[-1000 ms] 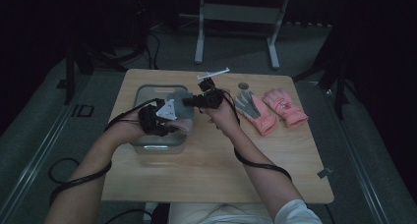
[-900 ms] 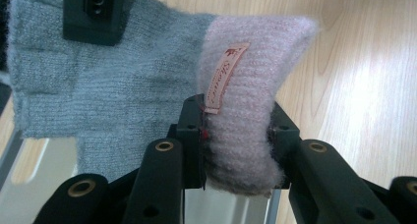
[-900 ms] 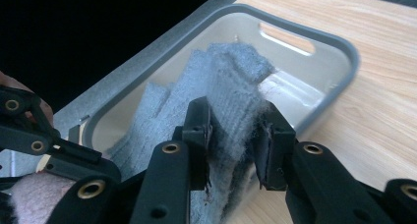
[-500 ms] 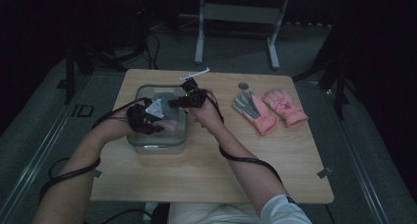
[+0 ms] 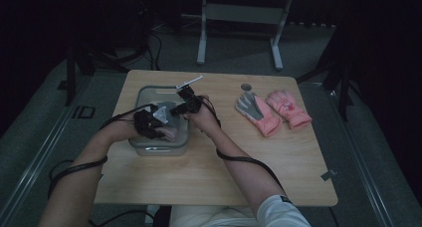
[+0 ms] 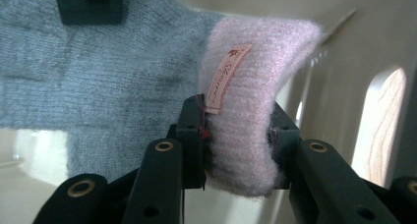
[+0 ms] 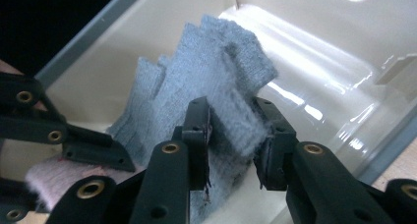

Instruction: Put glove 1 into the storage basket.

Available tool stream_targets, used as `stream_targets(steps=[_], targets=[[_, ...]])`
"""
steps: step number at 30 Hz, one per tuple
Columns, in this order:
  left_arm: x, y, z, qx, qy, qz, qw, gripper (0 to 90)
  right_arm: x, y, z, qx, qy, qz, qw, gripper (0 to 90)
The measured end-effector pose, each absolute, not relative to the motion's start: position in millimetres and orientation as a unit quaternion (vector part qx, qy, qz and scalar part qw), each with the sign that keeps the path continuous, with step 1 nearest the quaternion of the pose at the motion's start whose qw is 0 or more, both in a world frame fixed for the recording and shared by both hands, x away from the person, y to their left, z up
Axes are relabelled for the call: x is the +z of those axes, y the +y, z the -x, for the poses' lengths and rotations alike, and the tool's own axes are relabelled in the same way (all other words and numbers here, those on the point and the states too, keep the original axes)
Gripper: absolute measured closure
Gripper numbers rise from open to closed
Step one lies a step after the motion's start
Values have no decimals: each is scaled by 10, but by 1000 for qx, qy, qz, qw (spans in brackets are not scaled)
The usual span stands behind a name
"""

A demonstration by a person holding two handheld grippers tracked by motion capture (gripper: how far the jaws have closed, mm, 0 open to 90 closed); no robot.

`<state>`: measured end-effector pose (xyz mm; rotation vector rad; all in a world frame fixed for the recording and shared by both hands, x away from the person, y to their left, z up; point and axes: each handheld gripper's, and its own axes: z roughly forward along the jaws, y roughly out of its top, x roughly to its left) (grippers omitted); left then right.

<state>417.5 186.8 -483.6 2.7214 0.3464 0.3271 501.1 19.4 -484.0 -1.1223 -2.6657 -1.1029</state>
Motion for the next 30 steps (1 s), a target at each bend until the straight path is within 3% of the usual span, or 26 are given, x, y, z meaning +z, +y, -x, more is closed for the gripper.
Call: stream_targets(steps=[6,7,10,15,21,22,23,30], targets=[[-4917,1805,-4258,95,124,-974,165,672,-4889,207,-5033,-340,-868,362,10,665],[-4945,1793,-4283,88,125,-975,162,672,-4882,199,-5034,-349,-864,363,25,616],[-4963,1780,-4299,89,125,-975,158,671,-4849,198,-5006,-347,-871,349,11,593],[-4971,1773,-4315,87,130,-975,160,650,-4728,51,-4987,-366,-862,349,10,586],[-4896,1811,-4312,76,152,-968,182,468,-4625,-120,-4951,-386,-855,345,11,572],[-4832,1831,-4295,87,159,-966,183,468,-4612,-154,-4948,-389,-853,348,12,571],[-4794,1845,-4290,95,161,-965,182,410,-4585,-223,-4935,-394,-851,348,15,555],[-4469,1904,-4230,124,192,-942,244,371,-4515,-402,-4858,-396,-857,330,16,527]])
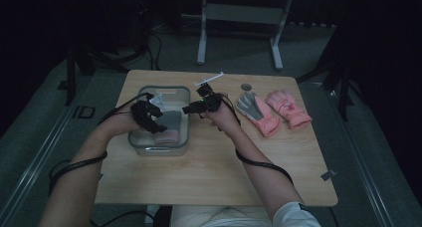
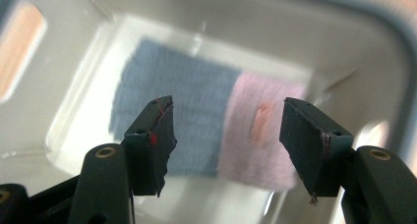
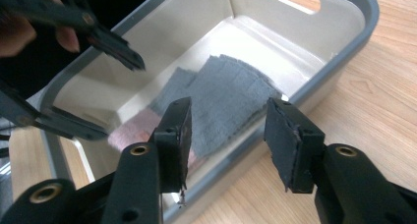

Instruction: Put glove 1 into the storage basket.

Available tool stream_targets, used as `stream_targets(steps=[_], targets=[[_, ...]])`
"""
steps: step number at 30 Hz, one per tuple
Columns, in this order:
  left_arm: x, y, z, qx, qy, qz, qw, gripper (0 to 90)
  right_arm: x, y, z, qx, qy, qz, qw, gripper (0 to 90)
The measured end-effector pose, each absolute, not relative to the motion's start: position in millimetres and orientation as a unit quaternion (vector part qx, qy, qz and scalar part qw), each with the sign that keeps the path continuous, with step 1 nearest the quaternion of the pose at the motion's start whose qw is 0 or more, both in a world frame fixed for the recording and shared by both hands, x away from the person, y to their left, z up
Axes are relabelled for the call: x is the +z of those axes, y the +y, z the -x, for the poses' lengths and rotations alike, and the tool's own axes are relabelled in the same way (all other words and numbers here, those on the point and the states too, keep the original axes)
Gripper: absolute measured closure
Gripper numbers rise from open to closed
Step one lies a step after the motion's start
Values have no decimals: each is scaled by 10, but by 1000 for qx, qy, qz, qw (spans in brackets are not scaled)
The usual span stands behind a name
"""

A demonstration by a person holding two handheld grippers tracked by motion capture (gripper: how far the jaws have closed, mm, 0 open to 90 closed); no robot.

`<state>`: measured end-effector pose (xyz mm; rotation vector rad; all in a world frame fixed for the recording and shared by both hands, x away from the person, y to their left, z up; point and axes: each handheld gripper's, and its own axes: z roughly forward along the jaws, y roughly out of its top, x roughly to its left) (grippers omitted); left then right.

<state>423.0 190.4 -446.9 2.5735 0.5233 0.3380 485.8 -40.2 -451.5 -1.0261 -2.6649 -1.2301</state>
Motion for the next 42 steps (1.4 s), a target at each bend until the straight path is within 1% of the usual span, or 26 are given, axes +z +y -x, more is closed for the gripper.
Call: stream_targets(steps=[3,5,6,8,9,13,16,17,18,21,23,28,31,33,35,37,38,39,42], targets=[[-4377,1857,-4180,123,201,-931,280,335,-4490,-470,-4819,-398,-858,323,8,550],[-4336,1809,-4153,117,205,-925,299,333,-4460,-521,-4792,-401,-858,321,7,576],[-4320,1775,-4136,127,204,-924,298,333,-4446,-545,-4779,-402,-859,318,4,579],[-4299,1707,-4117,122,207,-921,307,337,-4410,-594,-4747,-404,-859,315,1,595],[-4289,1665,-4103,128,205,-921,307,338,-4388,-620,-4730,-406,-859,313,-1,596],[-4262,1477,-4038,120,197,-919,321,342,-4326,-768,-4669,-412,-857,310,-12,598],[-4266,1319,-4001,115,200,-918,322,342,-4322,-906,-4621,-414,-855,311,-17,604],[-4273,1260,-3987,117,201,-919,317,343,-4328,-953,-4599,-410,-858,310,-15,627],[-4281,1201,-3969,117,204,-919,316,352,-4338,-1003,-4576,-405,-861,307,-11,631],[-4293,1041,-3915,108,197,-922,316,363,-4363,-1171,-4517,-404,-867,292,-17,629],[-4309,942,-3876,98,191,-923,319,364,-4377,-1279,-4495,-400,-869,291,-33,623],[-4371,724,-3761,99,181,-925,319,364,-4381,-1574,-4480,-406,-863,297,-42,618],[-4415,594,-3673,119,174,-928,307,364,-4375,-1765,-4489,-409,-857,307,-66,613],[-4448,533,-3639,123,182,-926,306,361,-4381,-1894,-4507,-405,-857,307,-80,616],[-4492,481,-3603,111,191,-922,316,325,-4384,-2029,-4533,-398,-856,315,-93,620],[-4556,423,-3557,104,196,-921,322,238,-4389,-2168,-4564,-394,-854,322,-108,622],[-4593,393,-3536,97,203,-918,326,210,-4395,-2237,-4584,-390,-853,328,-113,623],[-4628,371,-3516,82,205,-917,331,158,-4403,-2304,-4607,-390,-850,333,-118,622],[-4730,299,-3428,60,214,-912,343,111,-4424,-2484,-4695,-385,-849,333,-145,628]])
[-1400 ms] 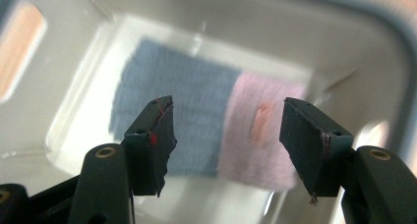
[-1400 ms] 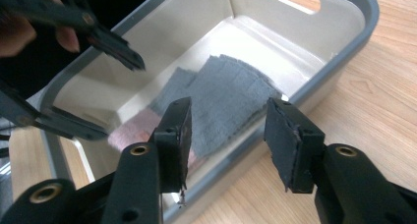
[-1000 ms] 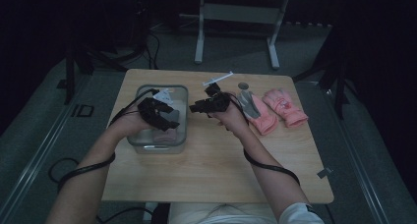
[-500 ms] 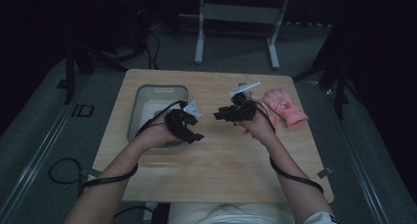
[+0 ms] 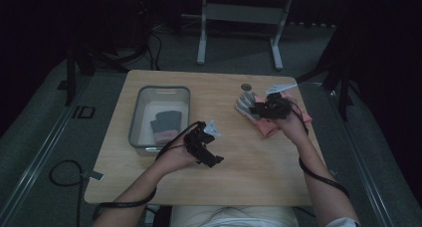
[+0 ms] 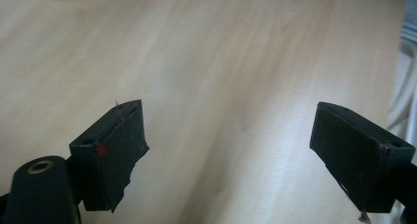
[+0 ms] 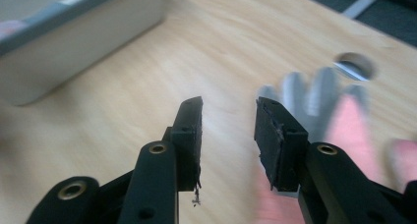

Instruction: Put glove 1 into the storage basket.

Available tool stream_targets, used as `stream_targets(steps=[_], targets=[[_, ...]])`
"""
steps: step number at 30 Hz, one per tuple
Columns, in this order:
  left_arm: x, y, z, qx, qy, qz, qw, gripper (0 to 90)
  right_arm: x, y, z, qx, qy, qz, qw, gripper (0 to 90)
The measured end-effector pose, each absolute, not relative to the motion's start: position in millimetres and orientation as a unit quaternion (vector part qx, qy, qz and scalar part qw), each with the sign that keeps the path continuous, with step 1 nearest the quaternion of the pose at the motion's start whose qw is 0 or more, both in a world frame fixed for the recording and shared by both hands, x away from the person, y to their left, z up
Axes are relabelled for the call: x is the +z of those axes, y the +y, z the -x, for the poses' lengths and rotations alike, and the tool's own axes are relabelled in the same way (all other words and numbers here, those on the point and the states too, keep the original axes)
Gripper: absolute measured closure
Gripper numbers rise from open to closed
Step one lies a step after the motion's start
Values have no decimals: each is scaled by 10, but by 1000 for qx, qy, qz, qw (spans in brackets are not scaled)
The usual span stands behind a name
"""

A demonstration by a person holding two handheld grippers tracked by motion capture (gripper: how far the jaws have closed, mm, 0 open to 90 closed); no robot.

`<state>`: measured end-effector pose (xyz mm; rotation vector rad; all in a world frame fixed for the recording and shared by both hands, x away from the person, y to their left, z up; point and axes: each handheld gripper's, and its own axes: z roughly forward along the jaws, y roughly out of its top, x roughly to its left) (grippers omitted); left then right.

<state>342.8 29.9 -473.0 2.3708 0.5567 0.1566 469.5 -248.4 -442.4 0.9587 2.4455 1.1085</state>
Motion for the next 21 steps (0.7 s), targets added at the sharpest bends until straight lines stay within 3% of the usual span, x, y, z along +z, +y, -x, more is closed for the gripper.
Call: stream_targets(steps=[5,10,13,15,21], targets=[[-4945,244,-3283,94,220,-915,326,20,-4483,-2723,-4881,365,845,-355,166,641],[-5154,261,-3145,142,229,-900,342,20,-4637,-2735,-5040,342,850,-359,178,638],[-5221,316,-3065,120,243,-878,395,26,-4776,-2669,-5108,334,861,-346,168,629],[-5274,346,-3016,147,242,-872,399,28,-4848,-2635,-5163,328,866,-340,165,633],[-5381,439,-2924,148,258,-856,423,32,-5011,-2590,-5304,297,878,-340,157,656]])
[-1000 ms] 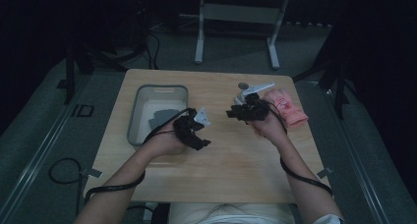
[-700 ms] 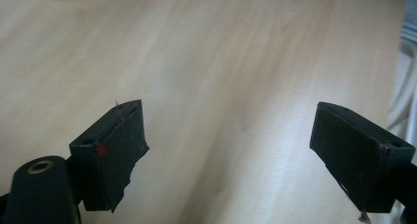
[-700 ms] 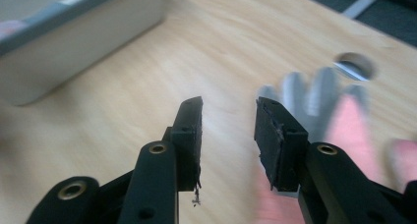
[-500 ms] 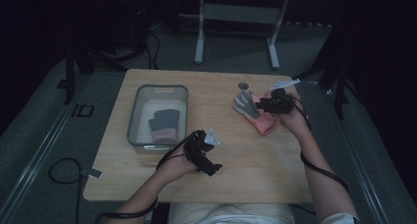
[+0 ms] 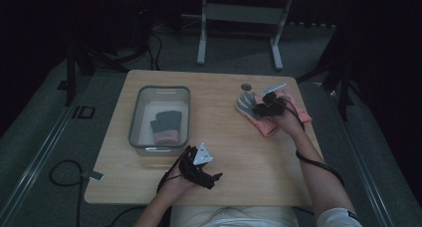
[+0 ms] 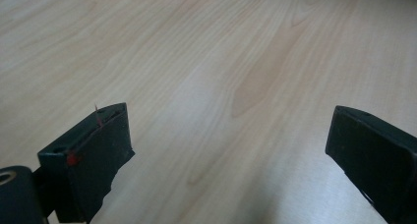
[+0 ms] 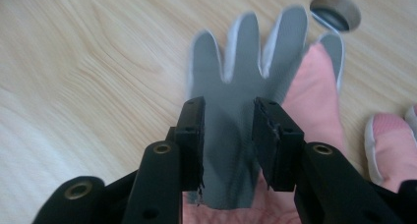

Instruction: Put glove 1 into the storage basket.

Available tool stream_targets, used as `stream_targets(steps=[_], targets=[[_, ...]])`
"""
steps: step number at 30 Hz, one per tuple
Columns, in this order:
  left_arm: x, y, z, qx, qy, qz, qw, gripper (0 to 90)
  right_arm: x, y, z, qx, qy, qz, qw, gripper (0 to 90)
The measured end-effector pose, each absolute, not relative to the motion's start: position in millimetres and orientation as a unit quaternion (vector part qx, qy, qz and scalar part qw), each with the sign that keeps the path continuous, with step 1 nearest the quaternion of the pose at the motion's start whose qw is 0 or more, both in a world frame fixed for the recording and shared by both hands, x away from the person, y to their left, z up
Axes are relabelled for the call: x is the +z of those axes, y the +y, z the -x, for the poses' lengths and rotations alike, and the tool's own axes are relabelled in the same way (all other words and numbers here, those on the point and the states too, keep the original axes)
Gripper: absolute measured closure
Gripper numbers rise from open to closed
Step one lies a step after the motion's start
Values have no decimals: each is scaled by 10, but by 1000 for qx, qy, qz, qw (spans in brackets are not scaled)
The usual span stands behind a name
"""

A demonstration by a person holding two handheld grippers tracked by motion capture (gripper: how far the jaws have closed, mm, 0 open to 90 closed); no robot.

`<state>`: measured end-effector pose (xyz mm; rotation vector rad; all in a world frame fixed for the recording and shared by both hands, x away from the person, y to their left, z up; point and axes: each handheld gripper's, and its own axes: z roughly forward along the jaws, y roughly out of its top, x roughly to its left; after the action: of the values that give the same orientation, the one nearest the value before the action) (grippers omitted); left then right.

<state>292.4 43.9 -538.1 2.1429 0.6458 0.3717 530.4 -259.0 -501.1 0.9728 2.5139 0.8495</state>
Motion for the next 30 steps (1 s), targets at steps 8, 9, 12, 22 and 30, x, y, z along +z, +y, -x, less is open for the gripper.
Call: stream_targets(steps=[8,9,12,22,30], targets=[[-5478,391,-2845,158,245,-869,401,32,-5218,-2536,-5379,244,895,-342,150,736],[-5479,385,-2837,160,245,-868,400,32,-5231,-2524,-5382,241,893,-350,149,745],[-5489,377,-2819,165,244,-868,400,33,-5236,-2498,-5373,234,887,-366,156,796],[-5508,399,-2800,158,240,-868,405,35,-5051,-2425,-5189,255,840,-439,192,877],[-5488,395,-2790,168,236,-863,414,36,-4471,-2398,-4806,331,801,-459,195,880]])
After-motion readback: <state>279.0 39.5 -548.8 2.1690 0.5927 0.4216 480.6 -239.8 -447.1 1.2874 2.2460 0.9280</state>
